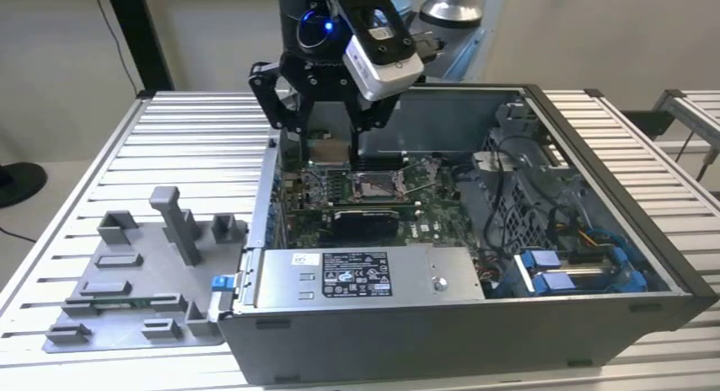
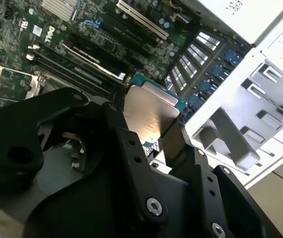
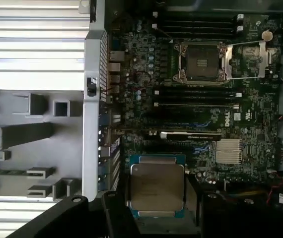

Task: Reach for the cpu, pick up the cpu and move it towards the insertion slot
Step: 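Pick up the cpu and move it towards the insertion slot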

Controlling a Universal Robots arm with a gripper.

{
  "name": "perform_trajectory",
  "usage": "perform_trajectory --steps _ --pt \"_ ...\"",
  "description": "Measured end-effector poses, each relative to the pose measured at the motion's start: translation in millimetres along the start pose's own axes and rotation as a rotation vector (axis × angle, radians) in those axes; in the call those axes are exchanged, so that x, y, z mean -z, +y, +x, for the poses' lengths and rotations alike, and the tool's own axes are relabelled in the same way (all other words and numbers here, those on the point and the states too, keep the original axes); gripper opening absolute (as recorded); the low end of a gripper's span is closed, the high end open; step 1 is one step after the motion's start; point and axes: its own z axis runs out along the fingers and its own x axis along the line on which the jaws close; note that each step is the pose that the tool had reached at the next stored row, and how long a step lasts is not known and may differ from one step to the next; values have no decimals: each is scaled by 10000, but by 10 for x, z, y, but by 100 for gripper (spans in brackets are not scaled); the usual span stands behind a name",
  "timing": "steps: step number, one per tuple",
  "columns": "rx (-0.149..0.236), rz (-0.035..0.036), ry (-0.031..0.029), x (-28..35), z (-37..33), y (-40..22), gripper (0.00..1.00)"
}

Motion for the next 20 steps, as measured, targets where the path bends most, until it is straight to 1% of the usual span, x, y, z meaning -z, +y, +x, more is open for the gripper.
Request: perform_trajectory --steps 5,11,13,15,17,18,19,20 --pt "1 -1 0 -4 -222 1 0" --pt "1 -1 0 -15 -419 3 0" --pt "1 -1 0 -21 -475 5 0" --pt "1 -1 0 -28 -516 10 0" --pt "0 0 0 -36 -537 24 0" --pt "-2 0 -1 -42 -539 42 0" --pt "-1 0 -1 -47 -540 73 0" --pt "1 -1 -1 -54 -540 119 0"
